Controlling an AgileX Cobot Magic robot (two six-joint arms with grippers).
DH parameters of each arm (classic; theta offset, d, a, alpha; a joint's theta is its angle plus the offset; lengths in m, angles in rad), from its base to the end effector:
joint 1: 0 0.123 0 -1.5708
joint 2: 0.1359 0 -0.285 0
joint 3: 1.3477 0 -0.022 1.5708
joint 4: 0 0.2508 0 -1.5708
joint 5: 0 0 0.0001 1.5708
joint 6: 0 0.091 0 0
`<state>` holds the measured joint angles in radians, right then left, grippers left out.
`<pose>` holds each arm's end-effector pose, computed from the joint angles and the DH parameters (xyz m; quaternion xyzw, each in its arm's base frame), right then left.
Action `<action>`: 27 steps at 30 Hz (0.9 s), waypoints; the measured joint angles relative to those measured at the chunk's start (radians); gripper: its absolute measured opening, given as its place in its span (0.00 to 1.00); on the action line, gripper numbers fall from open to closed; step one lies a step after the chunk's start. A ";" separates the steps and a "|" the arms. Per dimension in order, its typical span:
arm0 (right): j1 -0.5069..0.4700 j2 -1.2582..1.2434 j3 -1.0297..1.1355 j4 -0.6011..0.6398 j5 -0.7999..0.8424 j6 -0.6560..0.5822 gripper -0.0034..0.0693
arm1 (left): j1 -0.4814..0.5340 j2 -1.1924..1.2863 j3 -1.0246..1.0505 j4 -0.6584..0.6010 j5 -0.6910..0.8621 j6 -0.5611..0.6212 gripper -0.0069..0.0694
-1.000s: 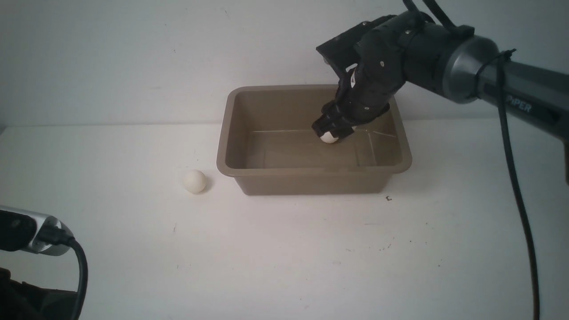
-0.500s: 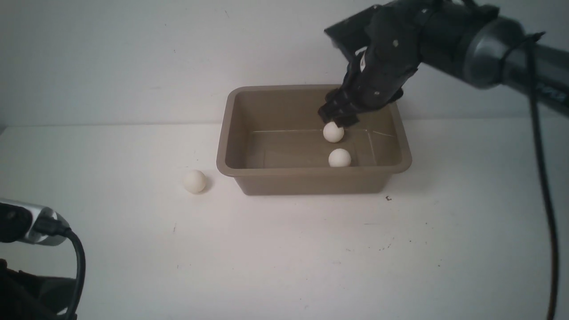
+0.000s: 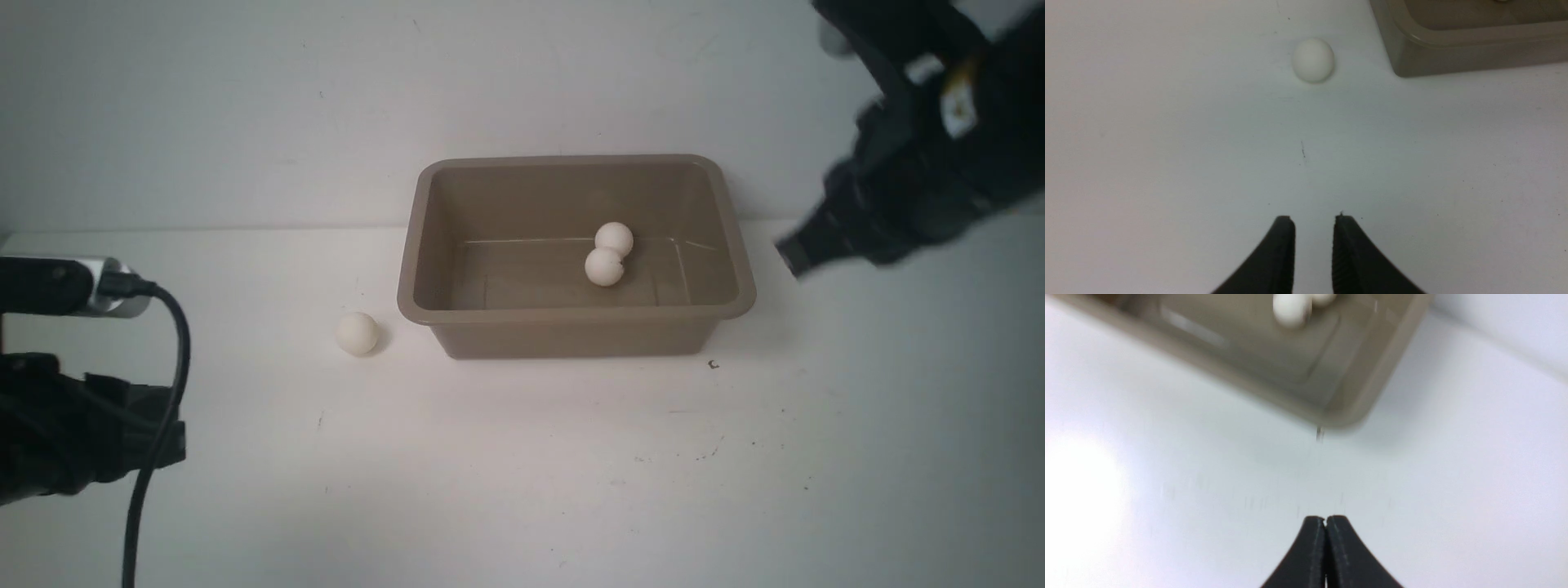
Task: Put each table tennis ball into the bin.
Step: Use the left arm to clamp the table tennis ball closest to it
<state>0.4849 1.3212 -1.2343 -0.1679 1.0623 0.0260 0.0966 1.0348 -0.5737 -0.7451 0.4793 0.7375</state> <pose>0.2386 0.1107 0.3498 -0.2399 0.9343 -0.0152 0.2631 0.1962 -0.0096 0.2561 0.0436 0.9044 -0.1149 0.4086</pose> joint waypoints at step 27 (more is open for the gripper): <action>0.000 -1.106 0.525 0.129 0.221 0.228 0.03 | -0.121 0.855 -0.643 -0.024 0.097 0.153 0.65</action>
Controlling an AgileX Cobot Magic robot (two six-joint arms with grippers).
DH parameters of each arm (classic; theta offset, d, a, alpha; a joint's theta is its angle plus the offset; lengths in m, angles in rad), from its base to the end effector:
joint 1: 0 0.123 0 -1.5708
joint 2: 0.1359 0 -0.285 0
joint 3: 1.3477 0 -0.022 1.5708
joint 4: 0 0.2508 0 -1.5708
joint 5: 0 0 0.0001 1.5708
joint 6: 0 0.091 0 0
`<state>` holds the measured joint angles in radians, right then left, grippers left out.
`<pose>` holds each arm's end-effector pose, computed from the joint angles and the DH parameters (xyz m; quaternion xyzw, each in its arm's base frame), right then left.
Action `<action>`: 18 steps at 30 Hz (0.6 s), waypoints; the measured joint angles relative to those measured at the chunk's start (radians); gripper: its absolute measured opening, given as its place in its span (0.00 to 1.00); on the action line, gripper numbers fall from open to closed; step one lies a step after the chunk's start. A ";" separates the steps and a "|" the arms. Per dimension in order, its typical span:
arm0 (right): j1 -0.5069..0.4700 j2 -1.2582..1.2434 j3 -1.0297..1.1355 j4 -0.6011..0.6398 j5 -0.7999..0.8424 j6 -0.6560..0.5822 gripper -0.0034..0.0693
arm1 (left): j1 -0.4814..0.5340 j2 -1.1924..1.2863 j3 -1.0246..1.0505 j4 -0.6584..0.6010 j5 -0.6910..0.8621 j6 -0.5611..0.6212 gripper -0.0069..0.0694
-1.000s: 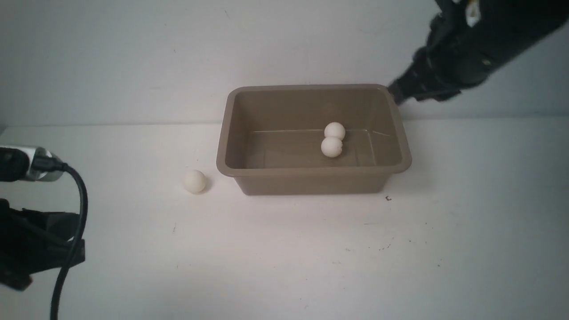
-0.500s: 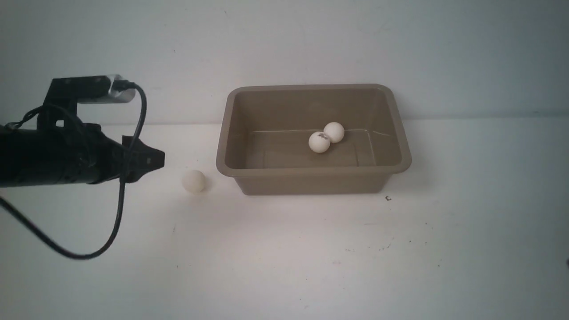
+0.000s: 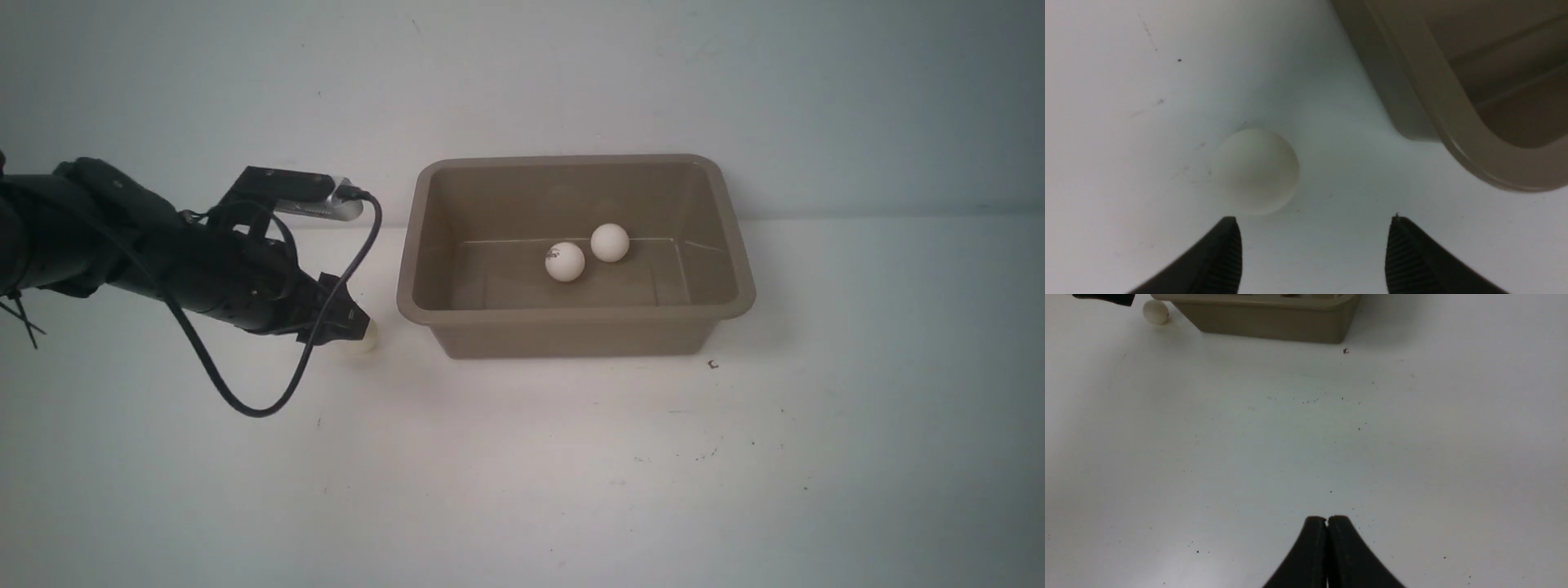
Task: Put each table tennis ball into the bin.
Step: Use the left arm to clamp the table tennis ball closest to it
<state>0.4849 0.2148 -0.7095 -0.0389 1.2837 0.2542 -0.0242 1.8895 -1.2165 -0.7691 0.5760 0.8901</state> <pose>0.0009 -0.0034 0.3184 -0.1015 0.9012 0.1341 0.3994 0.3892 -0.0440 0.1868 0.1614 0.9321 -0.1606 0.2816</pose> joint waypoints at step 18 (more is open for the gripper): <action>0.000 0.179 0.001 0.088 -0.084 -0.067 0.02 | -0.047 0.126 -0.128 0.185 0.015 -0.166 0.65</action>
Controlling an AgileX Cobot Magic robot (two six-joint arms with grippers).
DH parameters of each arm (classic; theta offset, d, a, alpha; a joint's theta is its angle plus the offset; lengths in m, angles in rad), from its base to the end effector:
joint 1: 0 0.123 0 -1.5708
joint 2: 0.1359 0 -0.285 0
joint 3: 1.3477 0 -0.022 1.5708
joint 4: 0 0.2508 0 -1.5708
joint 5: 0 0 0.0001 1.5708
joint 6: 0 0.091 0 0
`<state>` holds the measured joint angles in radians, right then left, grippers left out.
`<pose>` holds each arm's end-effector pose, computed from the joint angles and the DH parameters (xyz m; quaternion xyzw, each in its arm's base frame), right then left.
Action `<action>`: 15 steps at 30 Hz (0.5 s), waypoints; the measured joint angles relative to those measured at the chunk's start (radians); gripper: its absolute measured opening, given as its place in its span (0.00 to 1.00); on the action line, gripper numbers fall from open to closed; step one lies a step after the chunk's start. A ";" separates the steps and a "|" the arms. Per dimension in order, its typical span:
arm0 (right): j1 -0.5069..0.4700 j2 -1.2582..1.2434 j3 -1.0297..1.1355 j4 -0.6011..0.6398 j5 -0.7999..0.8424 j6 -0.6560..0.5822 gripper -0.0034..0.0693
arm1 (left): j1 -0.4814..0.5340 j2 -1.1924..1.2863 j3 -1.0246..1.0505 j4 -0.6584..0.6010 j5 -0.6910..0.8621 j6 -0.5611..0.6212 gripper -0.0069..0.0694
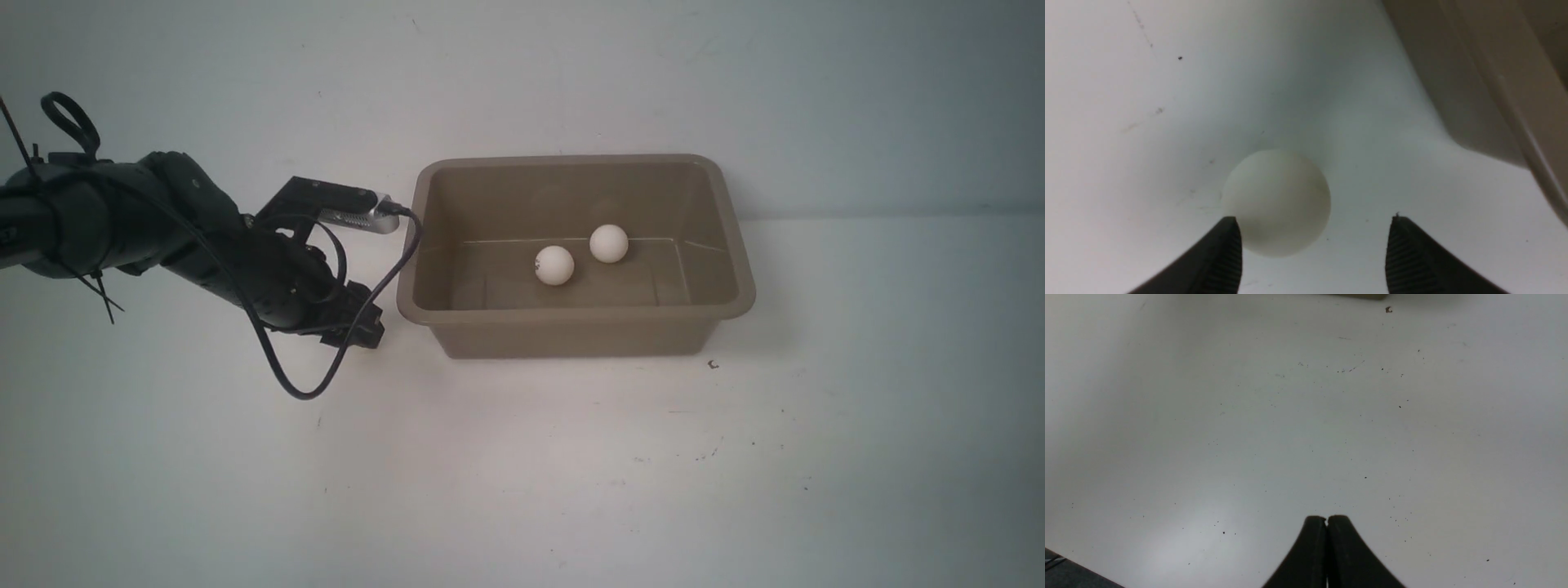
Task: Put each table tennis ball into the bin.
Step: Use the left arm to clamp the table tennis ball closest to it
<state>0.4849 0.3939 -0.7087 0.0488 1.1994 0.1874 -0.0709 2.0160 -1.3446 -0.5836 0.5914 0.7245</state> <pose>0.0332 0.0222 0.3203 -0.1376 0.9156 0.1474 0.3479 0.4143 -0.0575 0.1642 0.1768 0.9443 -0.1330 0.2436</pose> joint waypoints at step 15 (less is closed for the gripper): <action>0.000 0.001 0.001 0.003 -0.004 -0.021 0.02 | 0.000 0.091 -0.070 0.003 -0.020 -0.012 0.65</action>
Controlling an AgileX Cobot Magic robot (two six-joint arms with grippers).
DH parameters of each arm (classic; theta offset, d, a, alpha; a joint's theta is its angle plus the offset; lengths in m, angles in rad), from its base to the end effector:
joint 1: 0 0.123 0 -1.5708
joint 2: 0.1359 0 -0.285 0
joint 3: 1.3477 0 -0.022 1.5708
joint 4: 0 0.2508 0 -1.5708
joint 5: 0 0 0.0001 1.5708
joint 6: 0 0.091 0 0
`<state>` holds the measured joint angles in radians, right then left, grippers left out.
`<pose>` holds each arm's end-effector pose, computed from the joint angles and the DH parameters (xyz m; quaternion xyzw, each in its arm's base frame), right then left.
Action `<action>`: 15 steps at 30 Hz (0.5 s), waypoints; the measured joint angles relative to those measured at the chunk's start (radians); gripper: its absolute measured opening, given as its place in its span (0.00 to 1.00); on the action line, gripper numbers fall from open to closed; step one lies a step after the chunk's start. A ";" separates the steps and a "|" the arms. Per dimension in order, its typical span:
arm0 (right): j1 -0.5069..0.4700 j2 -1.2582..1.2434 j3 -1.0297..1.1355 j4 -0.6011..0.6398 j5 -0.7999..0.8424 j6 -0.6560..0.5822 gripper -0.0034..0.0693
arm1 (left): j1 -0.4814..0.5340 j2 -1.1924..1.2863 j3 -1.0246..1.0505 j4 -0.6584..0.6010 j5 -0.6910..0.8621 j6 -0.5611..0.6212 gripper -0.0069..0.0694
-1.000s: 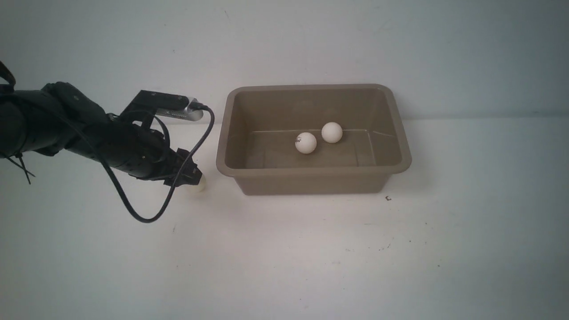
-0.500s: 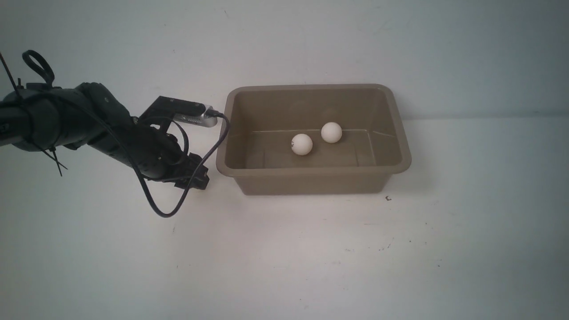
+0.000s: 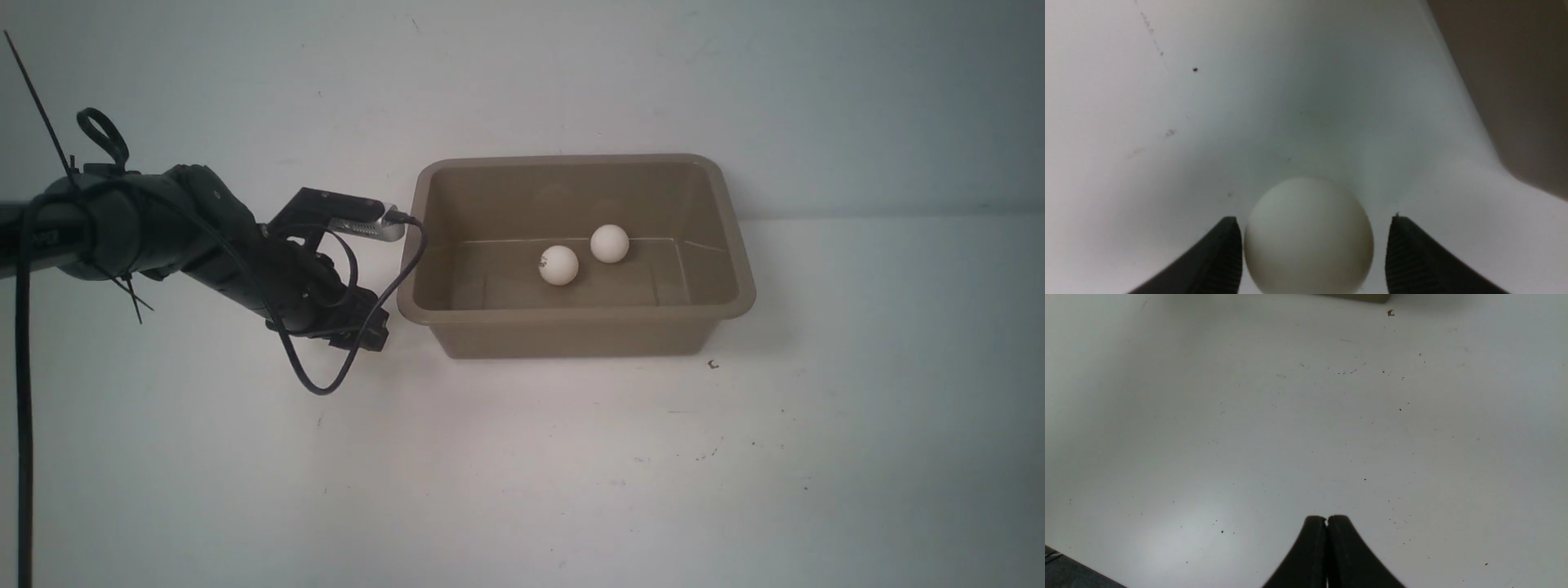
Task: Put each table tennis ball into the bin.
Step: Use the left arm to clamp the table tennis ball closest to it
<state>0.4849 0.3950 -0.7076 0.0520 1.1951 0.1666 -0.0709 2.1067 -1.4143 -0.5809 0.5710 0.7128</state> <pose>0.0336 0.0227 0.3202 -0.1470 0.9137 0.1456 0.3498 0.4326 -0.0578 0.1441 0.1685 0.9470 -0.1296 0.2410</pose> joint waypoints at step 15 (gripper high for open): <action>0.000 0.000 0.000 -0.001 -0.002 -0.003 0.02 | 0.012 0.015 -0.044 0.047 0.043 -0.101 0.55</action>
<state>0.4849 0.3950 -0.7076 0.0513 1.1930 0.1637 -0.0589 2.1215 -1.4583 -0.5340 0.6141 0.6122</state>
